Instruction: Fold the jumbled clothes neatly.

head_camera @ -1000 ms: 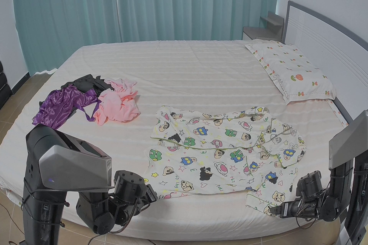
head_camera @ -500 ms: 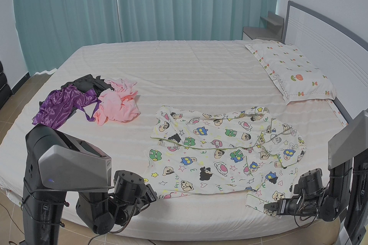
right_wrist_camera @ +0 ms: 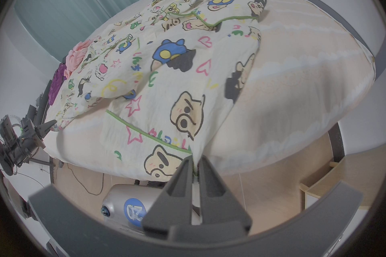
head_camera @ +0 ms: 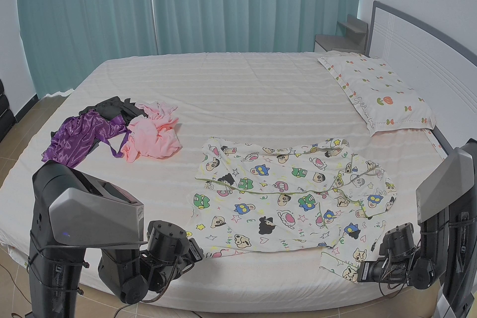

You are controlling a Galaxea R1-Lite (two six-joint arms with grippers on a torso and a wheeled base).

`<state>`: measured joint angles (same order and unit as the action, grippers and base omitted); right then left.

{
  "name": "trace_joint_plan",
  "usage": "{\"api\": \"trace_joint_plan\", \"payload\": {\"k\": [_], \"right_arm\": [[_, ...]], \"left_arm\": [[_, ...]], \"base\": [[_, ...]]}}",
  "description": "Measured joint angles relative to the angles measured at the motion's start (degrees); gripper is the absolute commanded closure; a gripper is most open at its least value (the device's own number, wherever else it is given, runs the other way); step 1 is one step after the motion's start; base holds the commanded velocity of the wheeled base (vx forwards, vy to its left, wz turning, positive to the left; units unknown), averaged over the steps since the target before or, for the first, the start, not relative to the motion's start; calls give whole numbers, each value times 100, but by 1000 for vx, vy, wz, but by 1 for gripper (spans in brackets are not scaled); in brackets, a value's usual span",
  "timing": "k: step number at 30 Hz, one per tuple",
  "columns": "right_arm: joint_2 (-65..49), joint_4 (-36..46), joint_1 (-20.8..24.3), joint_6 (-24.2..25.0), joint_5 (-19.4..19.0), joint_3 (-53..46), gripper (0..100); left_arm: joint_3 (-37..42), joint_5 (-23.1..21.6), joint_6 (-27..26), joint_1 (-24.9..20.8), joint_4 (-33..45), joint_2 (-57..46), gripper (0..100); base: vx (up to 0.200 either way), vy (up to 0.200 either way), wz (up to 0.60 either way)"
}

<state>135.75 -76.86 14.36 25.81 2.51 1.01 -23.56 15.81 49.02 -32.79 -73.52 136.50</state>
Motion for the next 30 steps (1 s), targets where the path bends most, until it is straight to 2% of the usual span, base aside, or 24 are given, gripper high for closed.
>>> {"api": "trace_joint_plan", "payload": {"k": [10,14,19,30], "right_arm": [[-646,1101,-190,-154,38,-2,100],[-1079,1662,-400,-550,38,-5,100],[-1477,2122,-891,-1200,0,-2,100],[-1965,2789,-1320,-1793,-2,-2,100]], "left_arm": [[129,4,-33,-13,0,-91,100],[212,6,-61,-34,0,-179,100],[345,6,-134,-56,-2,-266,100],[656,-20,-471,-113,-10,-297,100]], "base": [[0,0,0],[0,0,0],[0,0,0],[0,0,0]]}}
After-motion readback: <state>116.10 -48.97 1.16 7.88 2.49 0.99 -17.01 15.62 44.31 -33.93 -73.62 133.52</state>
